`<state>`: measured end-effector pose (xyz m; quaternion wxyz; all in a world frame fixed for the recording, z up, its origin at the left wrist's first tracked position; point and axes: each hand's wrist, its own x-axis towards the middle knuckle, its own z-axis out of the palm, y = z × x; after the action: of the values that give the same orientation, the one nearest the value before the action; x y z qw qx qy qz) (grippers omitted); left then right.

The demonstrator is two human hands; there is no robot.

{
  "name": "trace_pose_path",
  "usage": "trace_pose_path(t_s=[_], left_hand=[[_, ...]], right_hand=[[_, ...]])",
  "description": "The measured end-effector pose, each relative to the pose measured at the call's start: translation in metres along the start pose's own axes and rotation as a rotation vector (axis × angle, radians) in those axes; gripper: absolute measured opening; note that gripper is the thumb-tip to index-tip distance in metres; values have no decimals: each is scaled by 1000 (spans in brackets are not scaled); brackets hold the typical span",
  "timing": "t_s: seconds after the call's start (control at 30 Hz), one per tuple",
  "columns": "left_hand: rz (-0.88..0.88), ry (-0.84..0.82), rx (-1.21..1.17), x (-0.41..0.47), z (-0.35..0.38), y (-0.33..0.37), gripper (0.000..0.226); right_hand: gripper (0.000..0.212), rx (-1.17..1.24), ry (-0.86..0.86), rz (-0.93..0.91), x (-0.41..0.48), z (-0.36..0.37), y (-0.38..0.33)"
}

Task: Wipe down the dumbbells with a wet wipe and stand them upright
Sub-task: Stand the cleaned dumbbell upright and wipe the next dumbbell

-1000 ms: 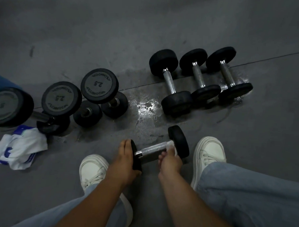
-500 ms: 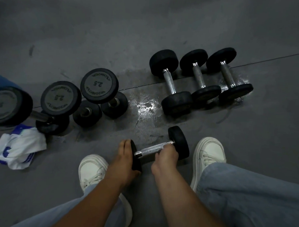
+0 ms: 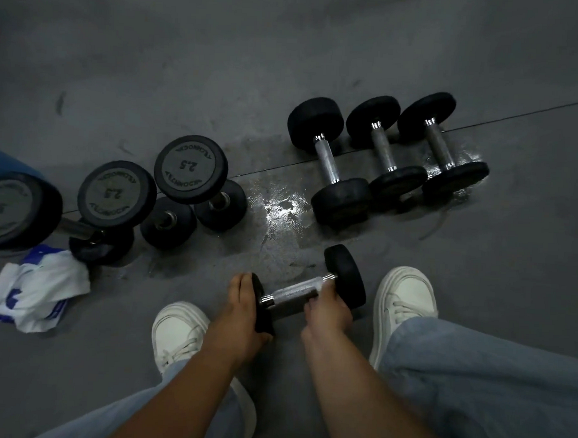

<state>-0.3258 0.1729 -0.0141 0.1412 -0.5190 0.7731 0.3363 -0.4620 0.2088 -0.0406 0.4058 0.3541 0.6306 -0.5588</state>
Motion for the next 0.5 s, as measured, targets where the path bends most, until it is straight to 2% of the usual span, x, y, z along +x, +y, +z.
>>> trace_pose_path(t_s=[0.07, 0.23, 0.4, 0.5], left_hand=[[13, 11, -7, 1, 0, 0, 119], [1, -21, 9, 6, 0, -2, 121], [-25, -31, 145, 9, -3, 2, 115], [-59, 35, 183, 18, -11, 9, 96]], right_hand=[[30, 63, -73, 0, 0, -9, 4], [17, 43, -73, 21, 4, -1, 5], [29, -309, -27, -173, -9, -10, 16], [33, -434, -47, -221, -24, 0, 28]])
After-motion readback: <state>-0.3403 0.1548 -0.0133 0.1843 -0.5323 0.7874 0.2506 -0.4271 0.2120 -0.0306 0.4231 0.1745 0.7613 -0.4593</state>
